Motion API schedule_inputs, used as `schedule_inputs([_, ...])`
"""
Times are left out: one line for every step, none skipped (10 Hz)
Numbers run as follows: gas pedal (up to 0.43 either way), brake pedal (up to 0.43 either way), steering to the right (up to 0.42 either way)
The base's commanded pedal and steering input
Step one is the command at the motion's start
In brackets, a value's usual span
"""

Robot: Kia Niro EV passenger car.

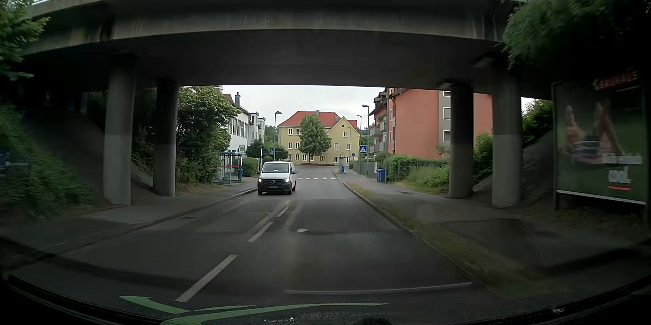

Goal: Follow the waypoints while adhering to traffic rules and regulations

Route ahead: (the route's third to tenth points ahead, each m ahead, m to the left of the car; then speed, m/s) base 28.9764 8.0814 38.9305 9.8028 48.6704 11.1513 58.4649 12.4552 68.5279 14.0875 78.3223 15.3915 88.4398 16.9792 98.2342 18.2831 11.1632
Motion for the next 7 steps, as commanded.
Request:
schedule_inputs([0.028, 0.000, -0.026])
schedule_inputs([0.028, 0.000, -0.019])
schedule_inputs([0.028, 0.000, -0.016])
schedule_inputs([0.028, 0.000, -0.014])
schedule_inputs([0.028, 0.000, -0.013])
schedule_inputs([0.028, 0.000, -0.013])
schedule_inputs([0.028, 0.000, -0.011])
